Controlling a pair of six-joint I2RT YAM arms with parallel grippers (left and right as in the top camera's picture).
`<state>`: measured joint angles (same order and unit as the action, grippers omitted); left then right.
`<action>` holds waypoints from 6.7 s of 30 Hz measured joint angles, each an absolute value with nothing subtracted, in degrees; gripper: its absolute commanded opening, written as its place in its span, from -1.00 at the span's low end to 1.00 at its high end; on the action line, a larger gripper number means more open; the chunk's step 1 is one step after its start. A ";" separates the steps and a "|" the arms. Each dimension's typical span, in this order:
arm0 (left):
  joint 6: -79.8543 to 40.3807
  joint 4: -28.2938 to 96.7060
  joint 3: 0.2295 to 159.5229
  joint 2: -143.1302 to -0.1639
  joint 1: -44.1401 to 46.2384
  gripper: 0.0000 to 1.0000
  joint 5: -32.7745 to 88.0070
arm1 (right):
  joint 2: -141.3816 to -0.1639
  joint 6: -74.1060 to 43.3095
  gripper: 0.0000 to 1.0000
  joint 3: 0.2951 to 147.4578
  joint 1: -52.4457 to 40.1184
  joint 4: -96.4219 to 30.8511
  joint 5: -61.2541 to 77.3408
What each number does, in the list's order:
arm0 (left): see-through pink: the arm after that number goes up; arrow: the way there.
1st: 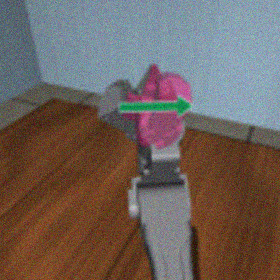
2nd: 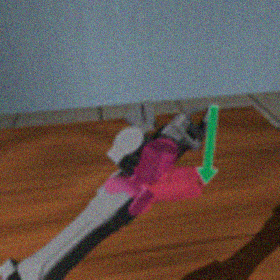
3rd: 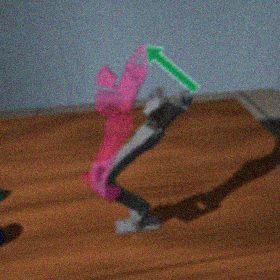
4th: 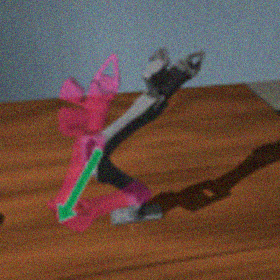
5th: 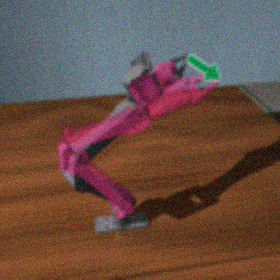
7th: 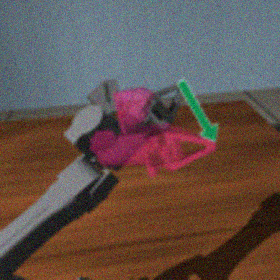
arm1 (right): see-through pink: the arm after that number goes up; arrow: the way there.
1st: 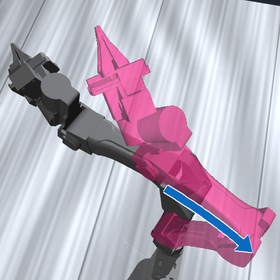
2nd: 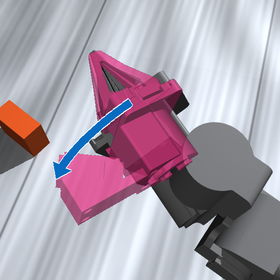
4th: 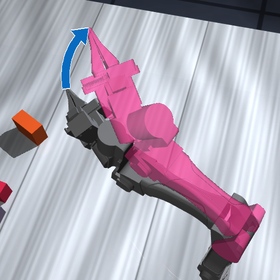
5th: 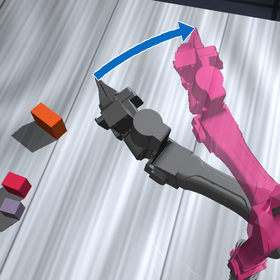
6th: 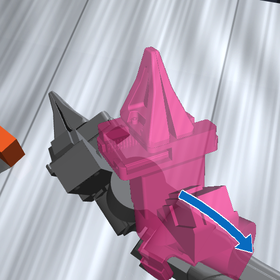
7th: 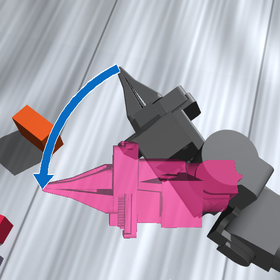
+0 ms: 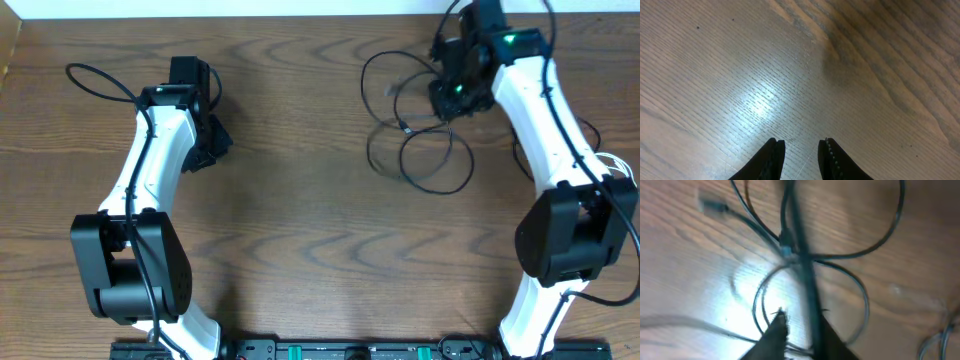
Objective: Untangle cables
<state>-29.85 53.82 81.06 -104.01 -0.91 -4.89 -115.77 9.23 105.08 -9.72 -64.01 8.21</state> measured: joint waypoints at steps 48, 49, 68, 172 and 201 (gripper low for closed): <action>-29.87 53.80 81.06 -104.01 -0.93 -0.43 -4.89 | -120.36 47.66 -0.28 79.00 -8.80 -25.54 11.31; -29.87 53.80 81.08 -104.01 -0.93 -0.43 -4.89 | -120.40 47.05 -0.28 79.15 -8.80 -26.48 11.62; -29.87 53.80 81.06 -104.01 -0.93 -0.43 -4.89 | -121.82 15.05 -0.91 79.83 -8.80 -44.80 31.75; -30.00 53.80 81.06 -104.01 -0.93 -0.43 -4.89 | -114.83 10.98 -0.98 93.01 -16.12 -46.39 2.59; -30.00 53.80 81.06 -104.01 -0.93 -0.43 -4.89 | -114.83 13.26 0.95 81.80 -16.47 -42.39 -8.10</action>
